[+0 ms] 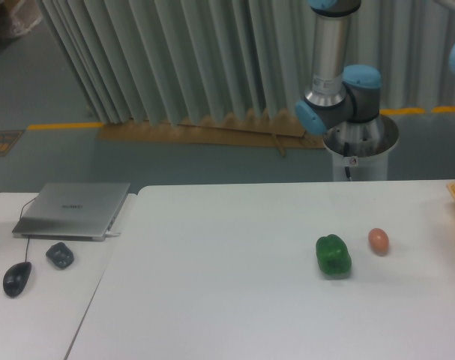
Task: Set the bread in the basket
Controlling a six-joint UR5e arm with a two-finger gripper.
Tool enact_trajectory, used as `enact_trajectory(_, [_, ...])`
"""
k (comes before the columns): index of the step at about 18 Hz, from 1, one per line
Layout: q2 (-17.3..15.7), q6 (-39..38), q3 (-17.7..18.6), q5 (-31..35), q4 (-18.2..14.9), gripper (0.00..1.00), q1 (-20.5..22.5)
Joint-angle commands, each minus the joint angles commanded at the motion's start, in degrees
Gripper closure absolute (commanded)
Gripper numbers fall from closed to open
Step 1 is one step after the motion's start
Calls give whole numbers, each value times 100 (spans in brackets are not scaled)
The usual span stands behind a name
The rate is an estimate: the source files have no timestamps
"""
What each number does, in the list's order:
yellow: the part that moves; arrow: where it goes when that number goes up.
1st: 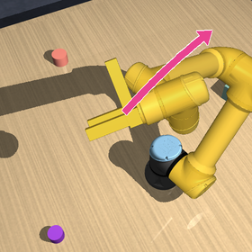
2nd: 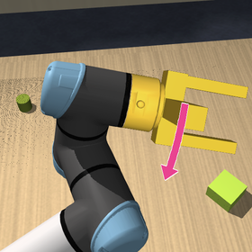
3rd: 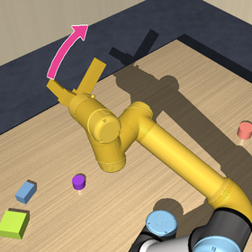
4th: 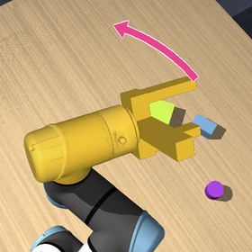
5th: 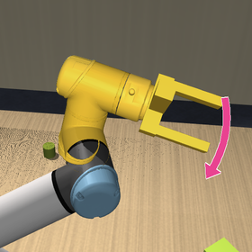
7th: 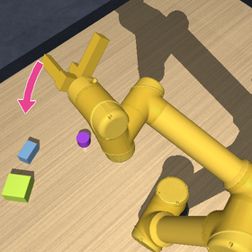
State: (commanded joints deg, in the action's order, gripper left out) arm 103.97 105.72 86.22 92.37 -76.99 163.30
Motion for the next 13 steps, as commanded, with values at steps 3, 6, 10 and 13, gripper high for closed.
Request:
enact_trajectory(3, [71,177,0,-87,-27,0,26])
enact_trajectory(6, [150,185,35,-88,0,0,0])
enact_trajectory(10, [194,186,-35,-114,-35,0,-9])
enact_trajectory(13, [264,186,-97,-149,-53,0,-44])
